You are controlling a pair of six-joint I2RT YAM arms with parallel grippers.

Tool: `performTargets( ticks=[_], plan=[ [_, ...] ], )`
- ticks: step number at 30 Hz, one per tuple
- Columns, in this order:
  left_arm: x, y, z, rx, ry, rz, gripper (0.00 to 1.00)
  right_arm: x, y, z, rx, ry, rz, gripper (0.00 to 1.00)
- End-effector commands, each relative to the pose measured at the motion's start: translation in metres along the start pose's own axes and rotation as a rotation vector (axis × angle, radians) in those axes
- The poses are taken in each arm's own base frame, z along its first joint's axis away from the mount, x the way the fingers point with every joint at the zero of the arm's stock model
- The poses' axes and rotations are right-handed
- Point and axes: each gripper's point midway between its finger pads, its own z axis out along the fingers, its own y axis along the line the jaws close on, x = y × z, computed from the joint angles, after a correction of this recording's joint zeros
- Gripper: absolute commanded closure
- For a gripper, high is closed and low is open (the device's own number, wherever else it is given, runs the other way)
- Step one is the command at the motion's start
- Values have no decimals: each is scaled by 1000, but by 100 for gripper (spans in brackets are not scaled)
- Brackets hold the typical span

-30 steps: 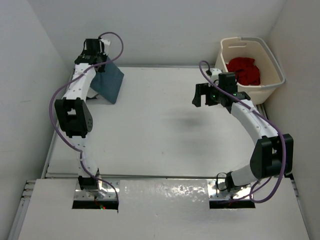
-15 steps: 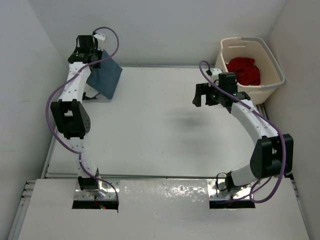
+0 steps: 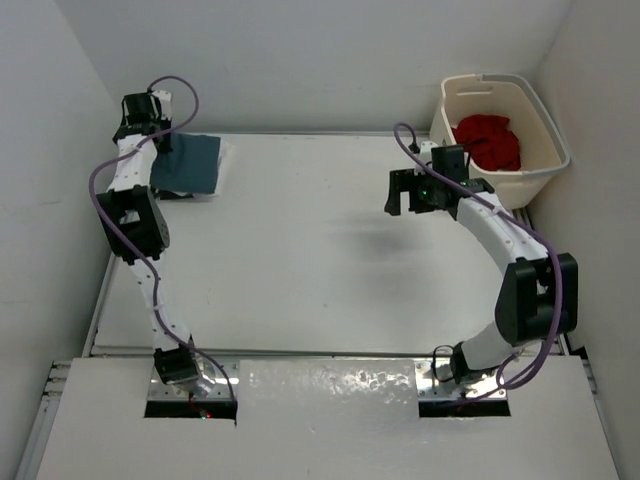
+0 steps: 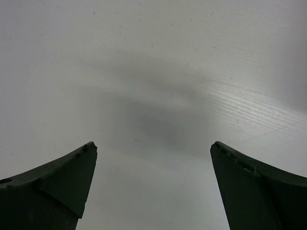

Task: Fold and stack the t-shirts
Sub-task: Put the neatly folded tshirt into the corner of the board with the left arm

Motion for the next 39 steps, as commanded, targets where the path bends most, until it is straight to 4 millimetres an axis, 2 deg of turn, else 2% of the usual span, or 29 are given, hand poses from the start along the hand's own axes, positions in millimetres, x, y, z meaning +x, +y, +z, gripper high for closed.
performTargets(
  ticks=[1, 3, 7, 9, 10, 12, 13, 18, 24, 27, 28, 30, 31, 33, 34, 36, 37, 38, 39],
  plan=[
    [-40, 21, 10, -20, -150, -64, 100, -14, 3, -1, -14, -13, 18, 1],
    [-35, 28, 21, -24, -152, -75, 100, -17, 4, 0, -19, -16, 22, 1],
    [-44, 39, 30, -68, -208, -70, 100, -20, 8, 3, -39, -26, 35, 1],
    [-43, 45, 35, -106, -206, -77, 99, -23, 10, 4, -49, -28, 44, 1],
    [-42, 47, 36, -110, -203, -84, 63, -22, 10, 6, -54, -20, 49, 1],
    [-41, 49, 39, -126, -199, -101, 29, -26, 11, 6, -60, -21, 50, 1],
    [-40, 49, 39, -124, -195, -100, 1, -26, 11, 7, -58, -17, 53, 1],
    [-41, 49, 36, -129, -196, -130, 0, -31, 15, 7, -79, -31, 54, 1],
    [-47, 27, 21, -25, -204, -181, 0, -32, 17, 5, -88, -32, 42, 1],
    [-58, 14, 4, -11, -197, -219, 0, -32, 14, 0, -70, -38, 27, 1],
    [-67, 15, -11, -30, -205, -243, 0, -34, 13, -2, -59, -43, 21, 1],
    [-70, 6, -32, -37, -173, -325, 0, -37, 3, -9, 2, -59, 22, 1],
    [-81, -6, -55, -7, -192, -409, 0, -34, 0, -11, 21, -60, 23, 1],
    [-92, -29, -83, 89, -222, -460, 0, -36, -5, -19, 57, -78, 15, 1],
    [-91, -48, -110, 113, -223, -513, 0, -35, -11, -22, 94, -80, 7, 1],
    [-91, -66, -137, 95, -253, -550, 0, -34, -15, -31, 133, -79, 8, 1],
    [-82, -88, -162, 56, -257, -531, 0, -36, -24, -34, 184, -85, 27, 1],
    [-78, -102, -173, 37, -262, -537, 0, -35, -27, -38, 206, -79, 40, 1],
    [-61, -140, -181, 65, -227, -502, 0, -45, -37, -43, 236, -99, 59, 1]
  ],
)
